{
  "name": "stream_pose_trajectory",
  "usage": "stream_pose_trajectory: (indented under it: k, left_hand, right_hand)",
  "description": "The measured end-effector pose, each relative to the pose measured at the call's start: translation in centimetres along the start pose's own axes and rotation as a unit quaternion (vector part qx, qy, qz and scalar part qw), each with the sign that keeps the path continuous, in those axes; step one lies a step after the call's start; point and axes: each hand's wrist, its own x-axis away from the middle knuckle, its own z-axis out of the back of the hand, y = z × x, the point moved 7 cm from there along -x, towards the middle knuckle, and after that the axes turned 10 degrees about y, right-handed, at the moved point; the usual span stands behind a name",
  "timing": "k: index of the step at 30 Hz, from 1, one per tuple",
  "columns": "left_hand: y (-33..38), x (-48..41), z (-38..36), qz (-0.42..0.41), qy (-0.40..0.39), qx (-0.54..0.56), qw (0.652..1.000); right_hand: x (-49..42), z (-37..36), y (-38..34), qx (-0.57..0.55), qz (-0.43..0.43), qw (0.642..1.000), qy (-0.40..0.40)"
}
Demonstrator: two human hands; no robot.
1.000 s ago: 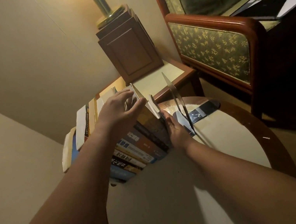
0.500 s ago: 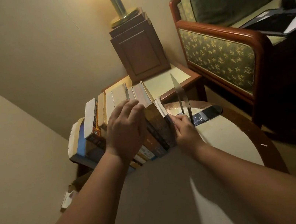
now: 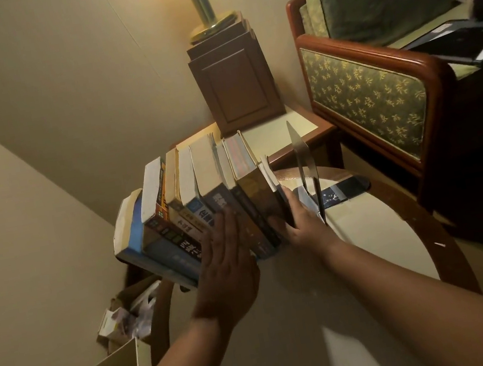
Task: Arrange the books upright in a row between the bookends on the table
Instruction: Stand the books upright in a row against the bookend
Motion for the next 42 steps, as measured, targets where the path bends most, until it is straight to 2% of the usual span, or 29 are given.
stream_pose_trajectory:
  k: [13,26,31,35,39,42]
  left_hand:
    - [0.0,-0.1,-3.2,-0.004,0.042,-0.020,0.999]
    - [-0.8,-0.3,-3.1,-0.022,0.030,-0.032,0.999]
    - [-1.7,0.7,-2.0,-0.069,0.020,-0.062,0.996]
    - [-2.3,0.8,-1.5,-0.131,0.016,-0.100,0.986]
    - [-2.9,0.8,-2.4,-0.147,0.013,-0.107,0.983]
    - [-3.4,0.8,-3.1,-0.153,0.013,-0.119,0.981]
  right_hand:
    - [-0.6,-0.4,0.8,-0.001,0.006,0.999,0.042]
    - [-0.6,0.0,0.1,0.047,-0.015,0.998,0.045]
    - [0.2,0.1,0.2,0.058,-0.025,0.996,0.057]
    - [0.3,-0.6,-0.1,0.063,-0.066,0.995,0.049]
    - [-0.7,-1.5,0.3,0.089,-0.030,0.994,0.050]
    - [-1.1,-1.7,0.9,0.086,-0.060,0.993,0.053]
